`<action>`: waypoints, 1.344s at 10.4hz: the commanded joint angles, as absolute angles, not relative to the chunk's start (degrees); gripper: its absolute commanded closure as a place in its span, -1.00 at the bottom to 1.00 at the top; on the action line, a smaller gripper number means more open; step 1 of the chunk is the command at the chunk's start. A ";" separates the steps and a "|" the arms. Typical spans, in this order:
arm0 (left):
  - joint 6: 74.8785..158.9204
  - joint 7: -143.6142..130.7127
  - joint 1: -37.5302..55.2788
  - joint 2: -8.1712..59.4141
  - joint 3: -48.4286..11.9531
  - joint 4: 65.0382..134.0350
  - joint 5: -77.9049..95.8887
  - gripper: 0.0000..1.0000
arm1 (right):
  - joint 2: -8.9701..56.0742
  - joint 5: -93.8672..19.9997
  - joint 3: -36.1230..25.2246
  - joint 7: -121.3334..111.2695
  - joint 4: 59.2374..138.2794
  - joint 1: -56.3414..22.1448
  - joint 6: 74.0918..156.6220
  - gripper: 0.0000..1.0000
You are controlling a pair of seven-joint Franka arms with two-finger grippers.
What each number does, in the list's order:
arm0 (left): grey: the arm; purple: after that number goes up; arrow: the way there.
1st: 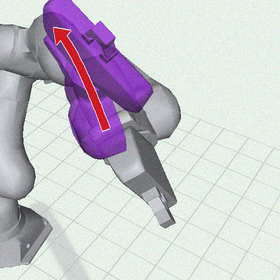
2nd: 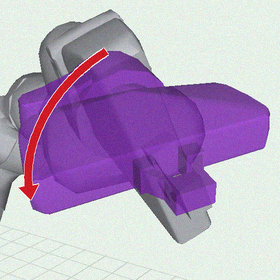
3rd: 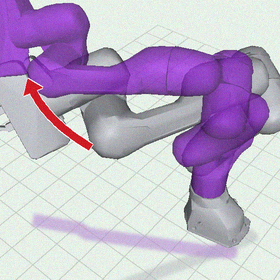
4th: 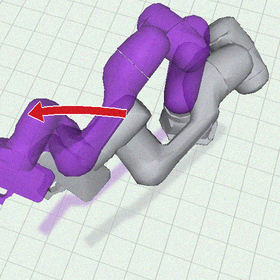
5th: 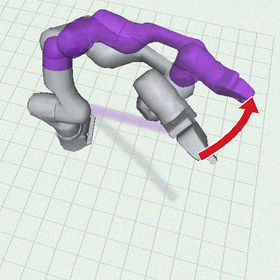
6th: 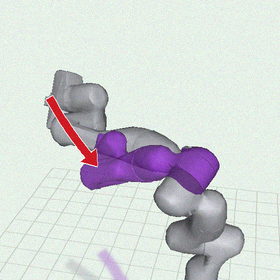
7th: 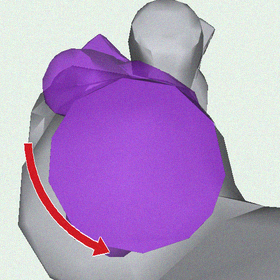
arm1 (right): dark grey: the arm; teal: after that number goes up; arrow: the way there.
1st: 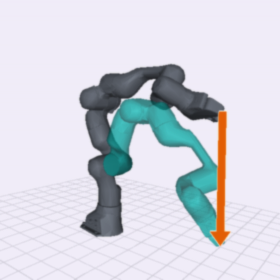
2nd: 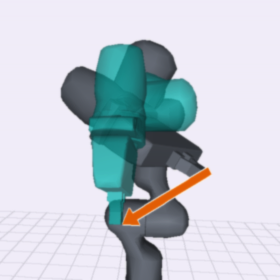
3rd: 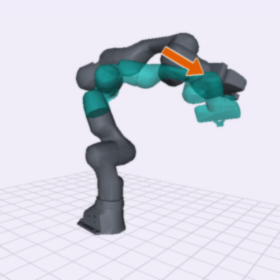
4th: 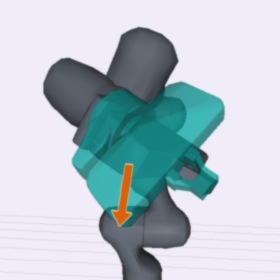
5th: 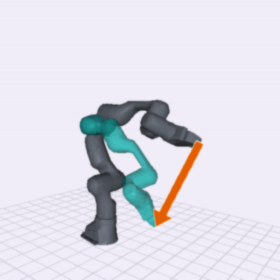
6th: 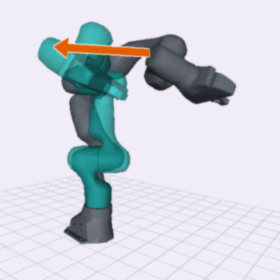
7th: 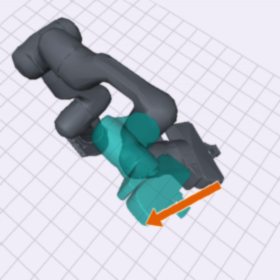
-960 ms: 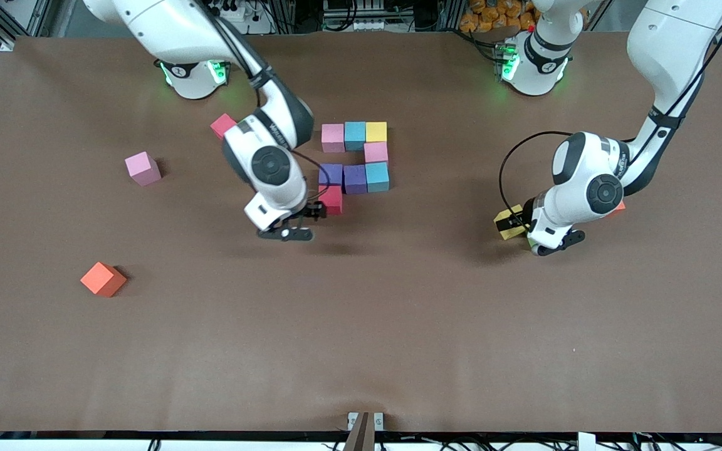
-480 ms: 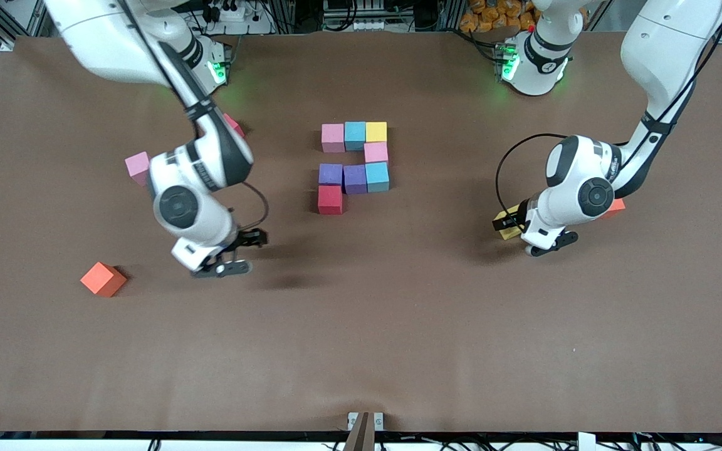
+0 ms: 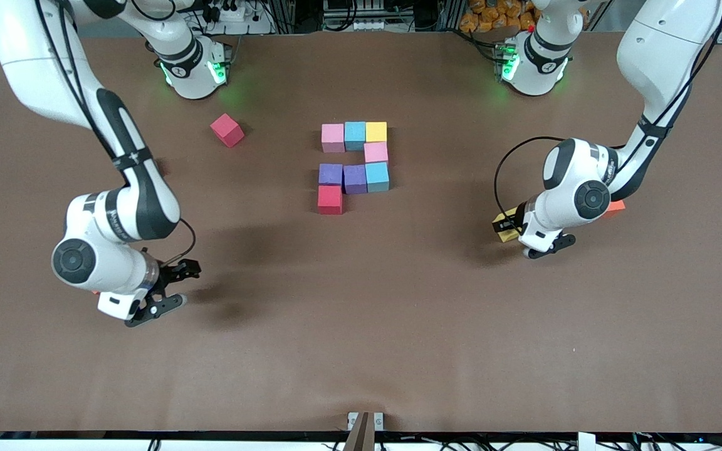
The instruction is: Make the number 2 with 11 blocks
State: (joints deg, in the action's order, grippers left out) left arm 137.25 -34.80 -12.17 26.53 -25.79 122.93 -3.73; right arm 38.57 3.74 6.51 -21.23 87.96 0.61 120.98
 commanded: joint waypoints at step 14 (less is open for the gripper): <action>126.03 -53.00 33.11 44.37 -9.95 77.54 18.78 0.01 | 42.45 15.21 7.91 -51.50 86.74 12.65 125.24 -1.00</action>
State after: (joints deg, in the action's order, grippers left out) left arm 127.83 -52.12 29.99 41.54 -12.51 83.08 15.64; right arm 42.55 15.68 6.41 -50.07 85.38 10.84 125.03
